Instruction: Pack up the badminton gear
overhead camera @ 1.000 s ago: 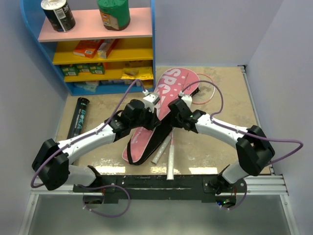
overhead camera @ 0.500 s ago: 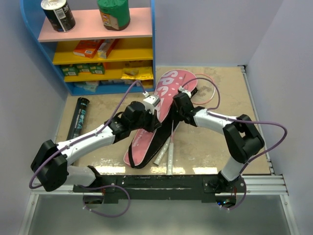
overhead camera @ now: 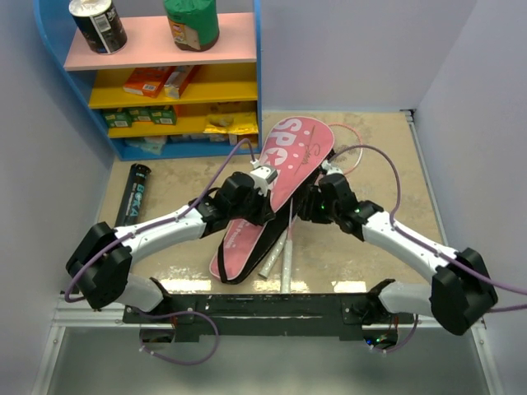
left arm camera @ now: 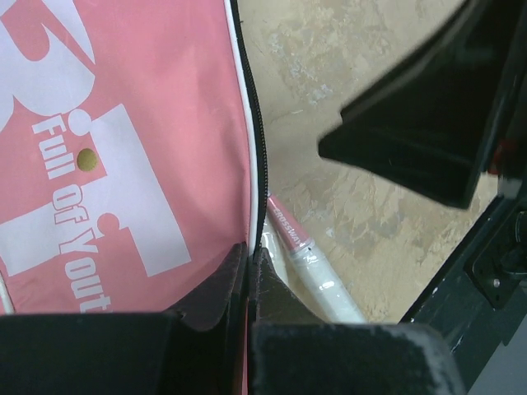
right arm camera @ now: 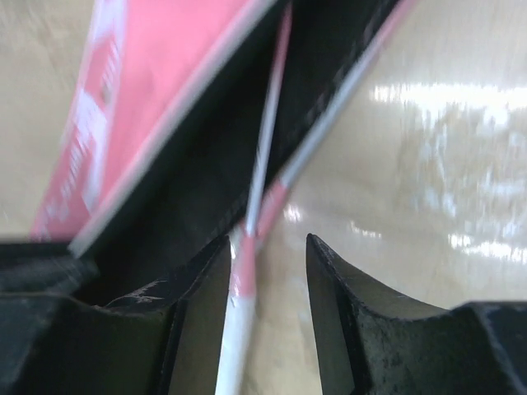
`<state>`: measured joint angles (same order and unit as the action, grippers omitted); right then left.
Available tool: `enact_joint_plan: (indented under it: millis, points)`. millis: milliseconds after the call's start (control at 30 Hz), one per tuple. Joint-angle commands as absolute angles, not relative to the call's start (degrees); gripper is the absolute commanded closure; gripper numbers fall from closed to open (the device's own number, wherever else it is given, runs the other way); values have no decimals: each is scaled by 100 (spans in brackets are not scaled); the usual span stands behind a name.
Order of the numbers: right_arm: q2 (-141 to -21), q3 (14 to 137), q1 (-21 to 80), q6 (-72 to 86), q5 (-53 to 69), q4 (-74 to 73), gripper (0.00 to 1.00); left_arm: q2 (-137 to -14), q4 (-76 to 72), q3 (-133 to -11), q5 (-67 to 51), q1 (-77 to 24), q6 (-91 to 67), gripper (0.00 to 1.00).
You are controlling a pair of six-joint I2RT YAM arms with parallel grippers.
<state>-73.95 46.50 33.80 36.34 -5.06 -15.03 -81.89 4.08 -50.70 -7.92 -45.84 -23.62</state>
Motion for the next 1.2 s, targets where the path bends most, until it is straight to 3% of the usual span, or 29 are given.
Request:
enact_joint_plan:
  millis: [0, 133, 367, 1167]
  points:
    - [-6656, 3895, 3410, 3928, 543, -2030, 55, -8174, 97, -5414, -888, -4614, -2400, 100]
    - [-6101, 3132, 3428, 4253, 1762, -1654, 54, -8148, -114, -5405, -862, -4614, -2391, 100]
    - [-5625, 2330, 3472, 4763, 2793, -784, 47, -8086, -176, -5335, -870, -4614, -2382, 100]
    - [-6556, 923, 3770, 6152, 3111, 2372, 53, -7989, -325, -4975, -958, -4597, -2347, 100]
